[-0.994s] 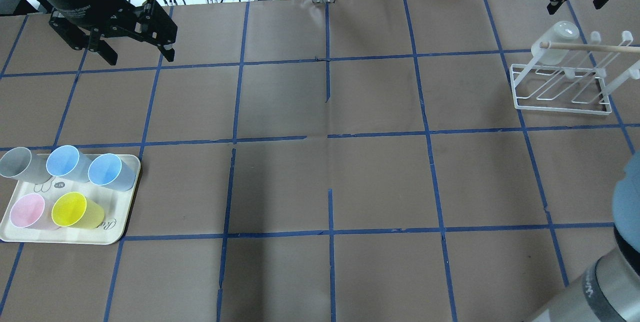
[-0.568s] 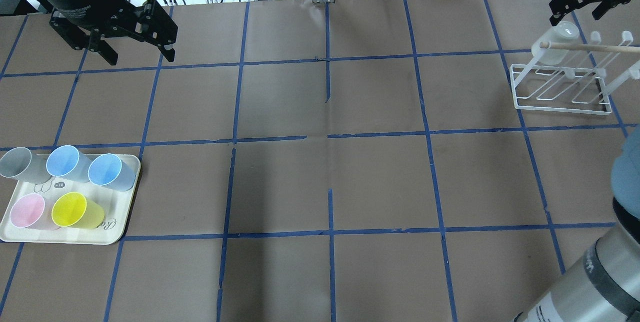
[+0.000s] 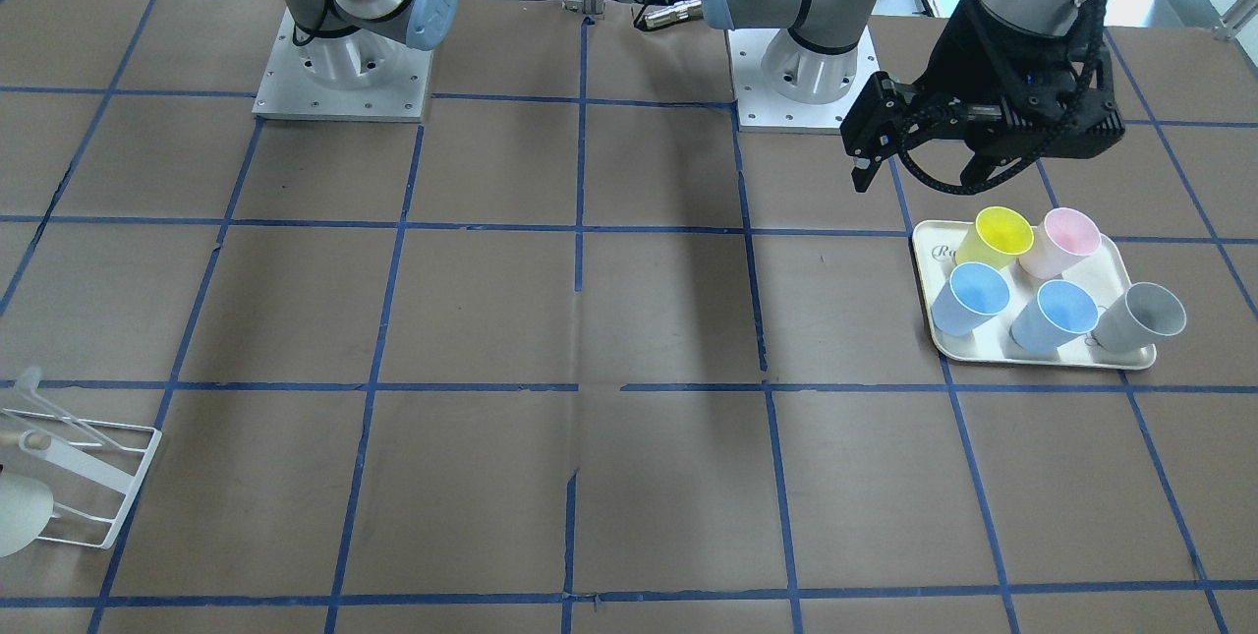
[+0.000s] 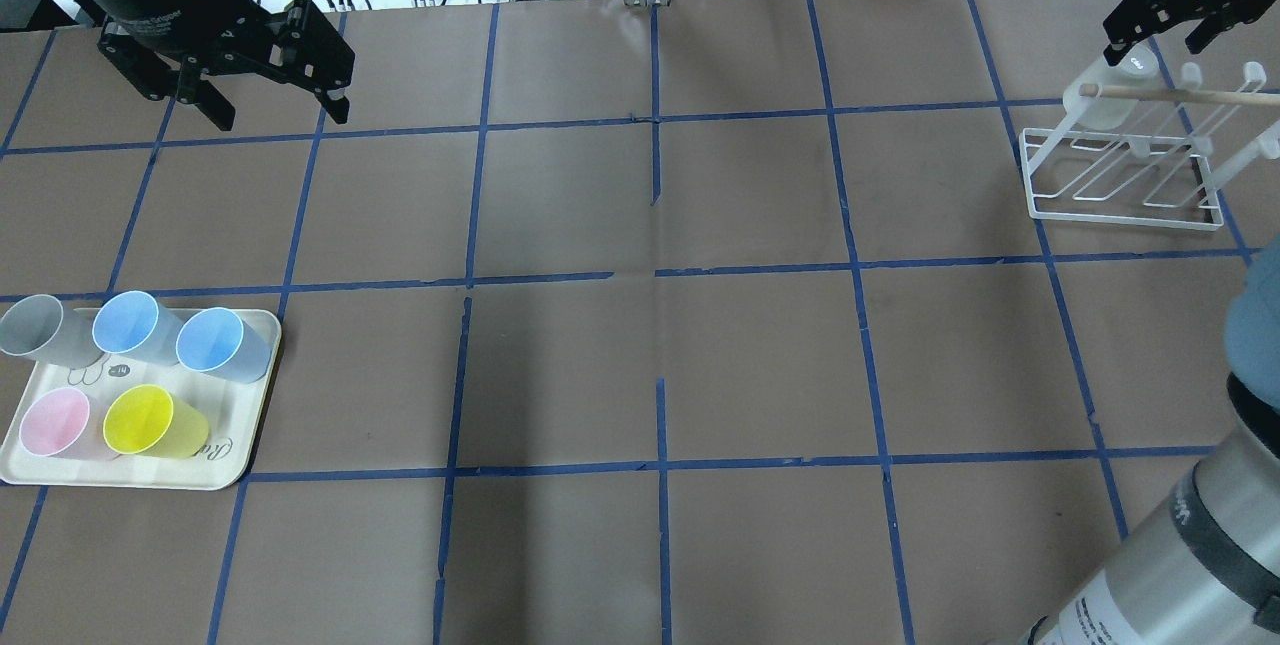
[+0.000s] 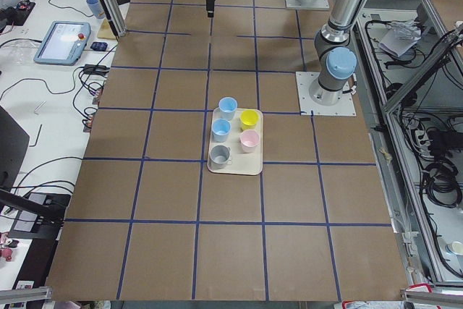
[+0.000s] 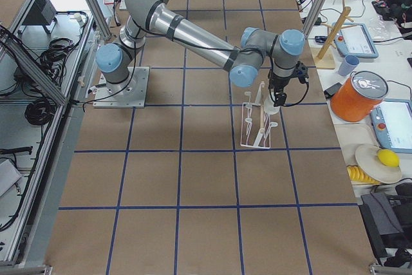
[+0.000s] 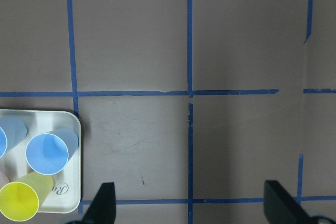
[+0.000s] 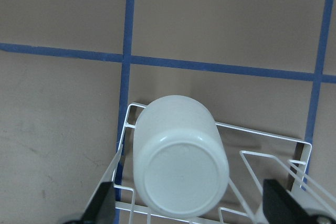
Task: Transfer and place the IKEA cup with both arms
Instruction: 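Lower the right gripper and close it on the white cup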
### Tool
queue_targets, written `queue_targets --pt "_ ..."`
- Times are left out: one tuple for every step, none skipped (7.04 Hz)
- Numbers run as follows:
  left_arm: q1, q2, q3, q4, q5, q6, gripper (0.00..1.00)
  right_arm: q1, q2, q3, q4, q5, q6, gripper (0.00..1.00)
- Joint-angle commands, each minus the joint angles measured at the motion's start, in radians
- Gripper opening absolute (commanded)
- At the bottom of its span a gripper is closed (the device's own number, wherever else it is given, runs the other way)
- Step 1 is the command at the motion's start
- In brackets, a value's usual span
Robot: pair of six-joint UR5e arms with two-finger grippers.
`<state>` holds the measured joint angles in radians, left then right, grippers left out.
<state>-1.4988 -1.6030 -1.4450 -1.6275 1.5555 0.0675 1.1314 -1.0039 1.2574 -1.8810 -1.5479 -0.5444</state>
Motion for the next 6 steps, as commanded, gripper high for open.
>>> queue_targets --pt "0.0 0.0 0.0 0.0 0.0 0.0 1.0 0.004 0.007 0.0 0.002 0.0 0.004 1.0" --pt "0.0 0.0 0.0 0.0 0.0 0.0 1.0 0.005 0.007 0.0 0.002 0.002 0.003 1.0" --pt "0.0 0.0 0.0 0.0 0.001 0.0 1.0 0.007 0.005 0.0 0.003 0.0 0.003 0.83" --pt "0.0 0.0 0.0 0.0 0.001 0.0 1.0 0.008 0.005 0.0 0.003 0.0 0.004 0.83" --pt "0.0 0.0 0.0 0.0 0.001 0.0 1.0 0.01 0.005 0.0 0.002 0.0 0.004 0.83" --pt "0.0 0.0 0.0 0.0 0.001 0.0 1.0 0.01 0.011 0.0 0.0 -0.001 0.004 0.83"
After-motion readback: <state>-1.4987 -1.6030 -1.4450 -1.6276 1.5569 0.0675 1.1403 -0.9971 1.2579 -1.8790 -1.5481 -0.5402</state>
